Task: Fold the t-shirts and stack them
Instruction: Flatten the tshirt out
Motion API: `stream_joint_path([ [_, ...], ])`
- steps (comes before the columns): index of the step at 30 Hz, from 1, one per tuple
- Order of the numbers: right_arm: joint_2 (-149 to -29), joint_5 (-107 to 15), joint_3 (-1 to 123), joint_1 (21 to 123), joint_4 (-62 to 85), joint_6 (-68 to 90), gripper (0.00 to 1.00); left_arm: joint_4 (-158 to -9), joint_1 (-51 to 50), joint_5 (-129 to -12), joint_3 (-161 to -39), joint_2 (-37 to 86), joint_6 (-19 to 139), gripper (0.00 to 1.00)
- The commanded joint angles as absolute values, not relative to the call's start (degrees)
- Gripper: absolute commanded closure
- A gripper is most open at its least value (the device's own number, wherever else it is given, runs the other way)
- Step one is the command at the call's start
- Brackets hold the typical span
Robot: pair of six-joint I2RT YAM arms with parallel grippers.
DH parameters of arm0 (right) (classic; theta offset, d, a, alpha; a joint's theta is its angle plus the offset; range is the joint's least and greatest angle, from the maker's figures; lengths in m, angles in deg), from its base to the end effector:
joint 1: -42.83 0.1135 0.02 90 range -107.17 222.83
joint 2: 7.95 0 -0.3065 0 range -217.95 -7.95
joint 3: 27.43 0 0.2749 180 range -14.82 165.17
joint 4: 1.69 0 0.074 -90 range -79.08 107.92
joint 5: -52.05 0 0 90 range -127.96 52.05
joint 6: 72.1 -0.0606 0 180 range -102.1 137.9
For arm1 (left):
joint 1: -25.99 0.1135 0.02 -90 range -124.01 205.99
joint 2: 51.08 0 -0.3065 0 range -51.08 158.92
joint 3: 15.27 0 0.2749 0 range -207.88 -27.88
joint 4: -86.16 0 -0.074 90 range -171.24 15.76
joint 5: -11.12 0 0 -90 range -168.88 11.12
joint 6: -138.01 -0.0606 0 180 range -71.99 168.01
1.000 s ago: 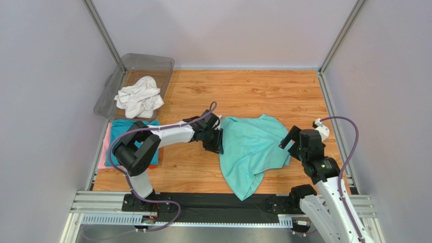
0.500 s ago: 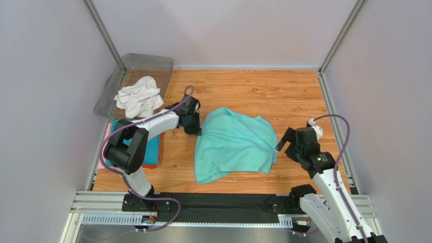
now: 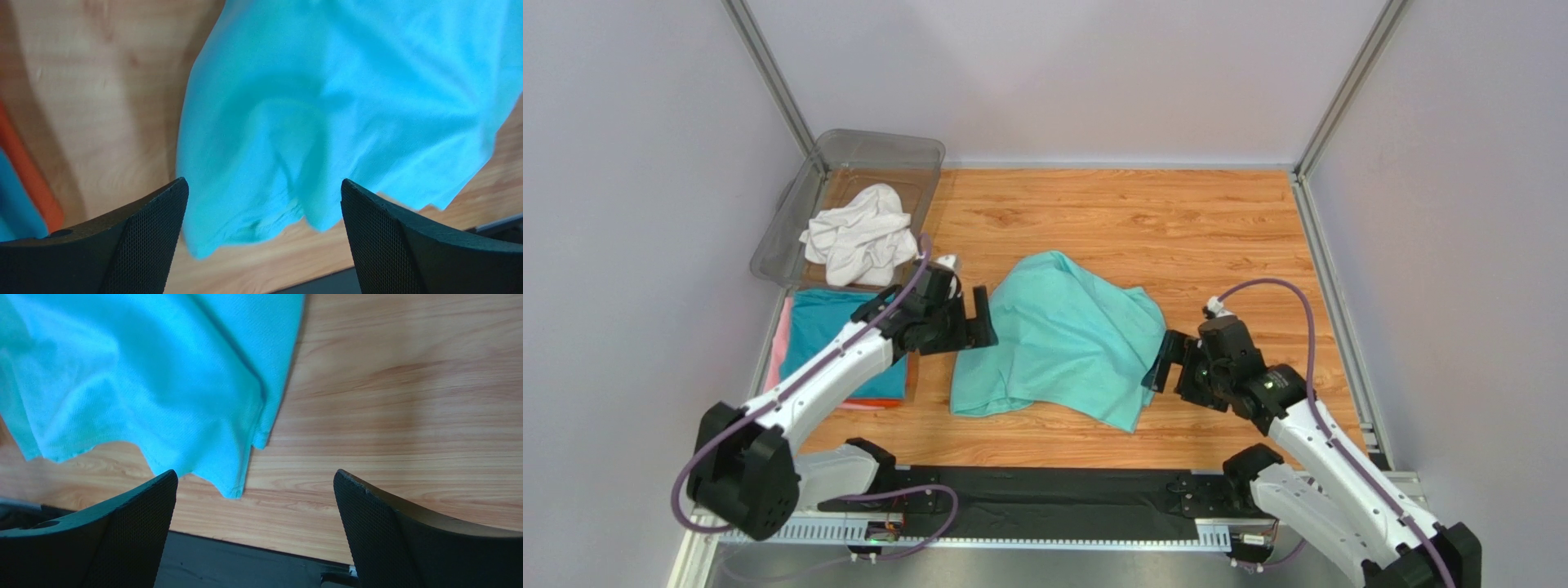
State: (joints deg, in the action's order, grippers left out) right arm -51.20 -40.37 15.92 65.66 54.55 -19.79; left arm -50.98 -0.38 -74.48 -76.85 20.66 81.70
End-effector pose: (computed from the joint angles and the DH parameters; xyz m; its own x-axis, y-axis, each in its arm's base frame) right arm 0.1341 0.0592 0.2123 -0.8559 0.3024 -0.4195 0.1440 0.9184 0.3684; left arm 0.2447 -0.1265 0.2487 -0.8641 -0.1889 -0.4665 0.0059 0.9230 -0.3847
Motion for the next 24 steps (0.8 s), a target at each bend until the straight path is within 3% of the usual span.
stream_joint_path([
  [1, -51.28, -40.60, 14.54, 73.65, 52.23, -24.09, 0.02, -43.19, -0.37, -76.77, -69.99, 12.41, 85.71, 0.00],
  [7, -52.42, -38.39, 12.07, 81.05, 50.12, -29.55, 0.12, -41.77, -1.16, -73.61, -58.30, 3.77, 91.86, 0.01],
  [19, -62.61, -35.41, 10.58, 86.78, 40.37, -33.60, 0.33, -50.54, -1.43, -74.66, -53.72, 7.71, 95.29, 0.26],
  [22, -64.55, -34.79, 10.05, 87.30, 37.82, -34.74, 0.39, -53.01, -1.43, -73.44, -53.54, 10.79, 95.29, 0.38],
  [23, -64.99, -34.70, 10.05, 87.48, 37.20, -34.74, 0.41, -53.46, -1.43, -73.17, -53.54, 11.58, 95.03, 0.49],
  [24, -65.43, -34.01, 9.96, 87.65, 36.50, -35.00, 0.42, -53.90, -1.43, -73.17, -53.37, 12.89, 95.03, 0.53],
])
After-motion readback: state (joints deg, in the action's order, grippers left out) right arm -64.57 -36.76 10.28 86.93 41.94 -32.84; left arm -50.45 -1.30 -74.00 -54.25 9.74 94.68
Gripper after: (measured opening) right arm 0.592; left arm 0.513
